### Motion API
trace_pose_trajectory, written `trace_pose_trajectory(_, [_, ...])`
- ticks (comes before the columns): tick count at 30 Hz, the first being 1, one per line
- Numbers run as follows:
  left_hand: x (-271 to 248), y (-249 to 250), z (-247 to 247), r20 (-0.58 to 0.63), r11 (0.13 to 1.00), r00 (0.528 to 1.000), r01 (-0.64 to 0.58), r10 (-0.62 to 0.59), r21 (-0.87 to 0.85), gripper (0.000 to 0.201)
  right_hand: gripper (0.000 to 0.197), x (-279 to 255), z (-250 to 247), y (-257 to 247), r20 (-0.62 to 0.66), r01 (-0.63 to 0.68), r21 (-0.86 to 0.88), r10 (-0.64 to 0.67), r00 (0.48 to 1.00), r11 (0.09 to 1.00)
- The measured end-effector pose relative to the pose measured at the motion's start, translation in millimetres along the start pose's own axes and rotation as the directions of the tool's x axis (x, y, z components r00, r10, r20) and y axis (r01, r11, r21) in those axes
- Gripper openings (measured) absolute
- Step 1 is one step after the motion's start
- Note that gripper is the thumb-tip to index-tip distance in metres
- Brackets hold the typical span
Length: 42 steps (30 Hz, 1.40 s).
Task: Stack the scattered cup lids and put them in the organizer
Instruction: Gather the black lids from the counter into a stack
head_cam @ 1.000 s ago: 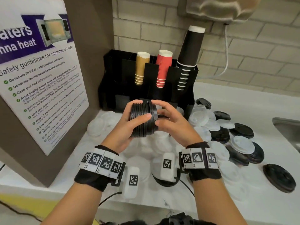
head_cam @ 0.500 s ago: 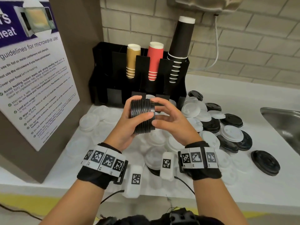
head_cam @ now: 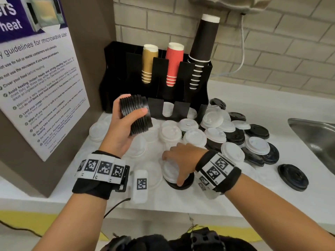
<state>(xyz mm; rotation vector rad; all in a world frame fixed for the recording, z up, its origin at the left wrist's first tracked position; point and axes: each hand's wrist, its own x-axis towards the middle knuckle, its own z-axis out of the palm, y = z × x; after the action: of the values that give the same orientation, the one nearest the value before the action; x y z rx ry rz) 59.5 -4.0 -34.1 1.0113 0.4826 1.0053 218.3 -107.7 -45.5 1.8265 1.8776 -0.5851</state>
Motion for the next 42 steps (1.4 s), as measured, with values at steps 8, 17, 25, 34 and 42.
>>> trace_pose_trajectory(8, [-3, 3, -8, 0.007, 1.0, 1.0, -0.003, 0.003, 0.008, 0.05, 0.097, -4, -36, 6, -0.428, -0.052, 0.105, 0.092, 0.899, 0.993])
trace_pose_trajectory(17, [3, -4, -4, 0.038, 0.999, 0.998, 0.039, -0.04, 0.03, 0.051, 0.082, -6, 10, -9, -0.024, 0.021, -0.077, -0.023, 0.999, 0.997])
trace_pose_trajectory(25, [5, -15, 5, 0.116, 0.986, 0.979, 0.164, -0.167, 0.036, 0.052, 0.061, -33, -15, 29, -0.348, 0.245, 0.648, -0.006, 0.938, 0.721])
trace_pose_trajectory(34, [-7, -30, 31, 0.298, 0.967, 0.92, 0.232, -0.254, 0.11, 0.058, 0.064, -48, -10, 33, -0.647, 0.598, 0.759, 0.192, 0.738, 0.258])
trace_pose_trajectory(42, [-10, -38, 42, 0.304, 0.97, 0.921, 0.23, -0.243, 0.079, 0.045, 0.065, -48, -2, 30, -0.669, 0.626, 0.743, 0.248, 0.701, 0.236])
